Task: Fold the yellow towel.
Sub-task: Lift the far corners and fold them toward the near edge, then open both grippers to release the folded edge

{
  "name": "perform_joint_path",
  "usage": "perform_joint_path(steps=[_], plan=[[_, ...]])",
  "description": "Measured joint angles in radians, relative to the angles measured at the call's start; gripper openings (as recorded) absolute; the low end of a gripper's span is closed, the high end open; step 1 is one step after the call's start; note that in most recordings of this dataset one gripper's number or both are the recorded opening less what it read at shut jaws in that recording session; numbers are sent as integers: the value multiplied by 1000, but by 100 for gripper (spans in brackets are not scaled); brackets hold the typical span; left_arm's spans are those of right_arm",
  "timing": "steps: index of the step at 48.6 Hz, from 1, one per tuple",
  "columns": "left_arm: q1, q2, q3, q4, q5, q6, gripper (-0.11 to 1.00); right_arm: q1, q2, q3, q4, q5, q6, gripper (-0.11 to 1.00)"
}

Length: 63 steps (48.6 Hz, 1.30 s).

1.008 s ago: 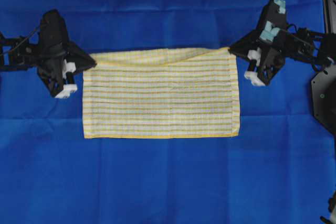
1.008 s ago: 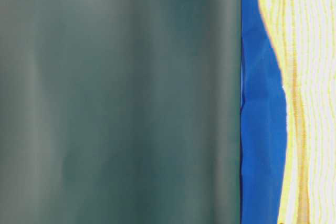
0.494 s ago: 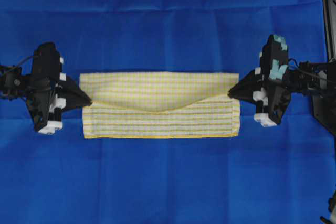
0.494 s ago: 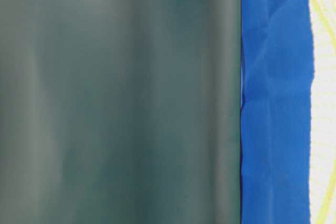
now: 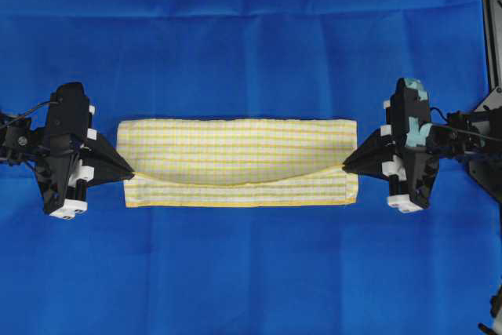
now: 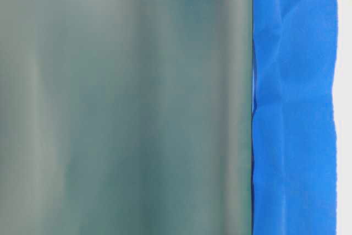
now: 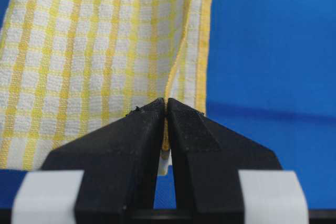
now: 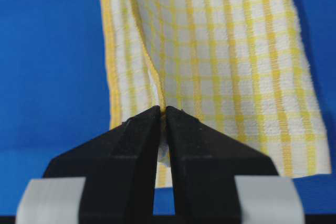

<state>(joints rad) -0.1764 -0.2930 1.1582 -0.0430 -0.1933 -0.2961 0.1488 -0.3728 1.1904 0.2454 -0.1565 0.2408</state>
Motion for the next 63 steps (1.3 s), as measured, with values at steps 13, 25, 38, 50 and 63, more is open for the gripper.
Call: perform_joint_path(steps=[13, 25, 38, 50, 63], plan=[[-20, 9, -3, -2, -2, 3, 3, 41, 5, 0, 0, 5, 0, 4], [-20, 58, -23, -2, -2, 5, 3, 46, 48, -18, 0, 32, 0, 4], [-20, 84, -48, -2, 11, 6, 14, 48, 74, -40, 0, 51, 0, 32], [0, 41, -52, -2, 17, 26, 72, 44, 49, -41, -5, 51, -12, 81], [87, -21, -34, -2, 35, 80, 67, -64, -6, -35, -18, 84, -28, 78]])
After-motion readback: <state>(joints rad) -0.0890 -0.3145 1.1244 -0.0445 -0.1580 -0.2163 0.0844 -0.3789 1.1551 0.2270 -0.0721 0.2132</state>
